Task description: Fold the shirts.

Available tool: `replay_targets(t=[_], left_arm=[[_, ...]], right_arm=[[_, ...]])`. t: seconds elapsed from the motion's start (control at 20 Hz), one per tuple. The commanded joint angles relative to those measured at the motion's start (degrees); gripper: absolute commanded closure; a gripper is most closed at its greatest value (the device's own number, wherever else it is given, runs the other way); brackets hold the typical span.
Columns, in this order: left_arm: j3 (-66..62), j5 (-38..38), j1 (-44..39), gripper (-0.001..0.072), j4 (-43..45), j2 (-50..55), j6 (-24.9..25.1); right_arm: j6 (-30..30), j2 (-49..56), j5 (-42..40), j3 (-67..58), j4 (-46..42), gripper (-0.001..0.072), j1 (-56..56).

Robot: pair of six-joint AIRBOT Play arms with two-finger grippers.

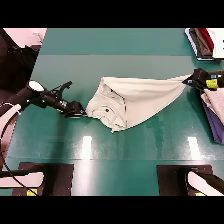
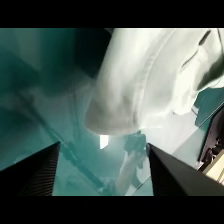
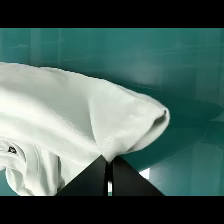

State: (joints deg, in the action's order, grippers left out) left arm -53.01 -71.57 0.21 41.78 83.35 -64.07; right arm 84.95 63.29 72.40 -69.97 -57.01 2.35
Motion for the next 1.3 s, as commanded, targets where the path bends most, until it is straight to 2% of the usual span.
replay_targets(t=[0.0, 0.25, 0.3, 0.35, 0.4, 0.5, 0.6, 0.7, 0.95, 1.1, 1.25], left_arm=[[2.7, 5.3, -1.0, 0.0094, -6.3, 0.0, 4.2], [2.7, 14.7, -7.0, 0.0095, -7.8, 0.0, 4.5], [2.7, 14.6, -7.4, 0.0156, -8.2, 0.0, 4.5], [2.5, 13.6, -7.4, 0.0448, -8.2, 0.0, 4.5], [2.2, 12.4, -7.2, 0.0668, -7.9, -0.1, 4.5], [-0.2, 9.0, -6.0, 0.0678, -6.6, -0.2, 3.5], [-6.4, 4.2, -3.4, 0.0678, -3.1, -1.0, -0.6], [-14.6, 1.8, 0.2, 0.0678, 0.5, -4.8, -2.2], [-40.4, 1.5, 8.1, 0.0677, 4.7, -17.6, -3.0], [-53.0, 1.7, 8.7, 0.0677, 5.2, -22.9, -3.0], [-60.3, 2.3, 8.7, 0.0677, 5.2, -26.3, -3.0]], right_arm=[[0.0, -0.2, 0.3, 0.0, 0.1, 0.0699, 0.3], [0.0, -0.2, 1.6, 0.0, 0.0, 0.0699, 0.1], [0.0, -0.2, 1.8, 0.0, 0.0, 0.07, 0.1], [0.0, -0.2, 1.9, 0.0, 0.0, 0.07, 0.1], [0.0, -0.2, 2.0, 0.0, 0.0, 0.07, 0.2], [-0.2, -0.2, 2.0, 0.0, 0.0, 0.07, 0.2], [-0.7, -0.2, 1.9, -1.1, -0.1, 0.07, 1.0], [-0.7, -0.2, 2.2, -5.1, -0.1, 0.07, 2.5], [-0.7, -0.2, 2.1, -20.4, -0.1, 0.07, 5.6], [-1.5, -0.2, 2.3, -29.1, 0.0, 0.07, 5.5], [-2.7, -0.3, 3.1, -37.4, 0.0, 0.07, 4.6]])
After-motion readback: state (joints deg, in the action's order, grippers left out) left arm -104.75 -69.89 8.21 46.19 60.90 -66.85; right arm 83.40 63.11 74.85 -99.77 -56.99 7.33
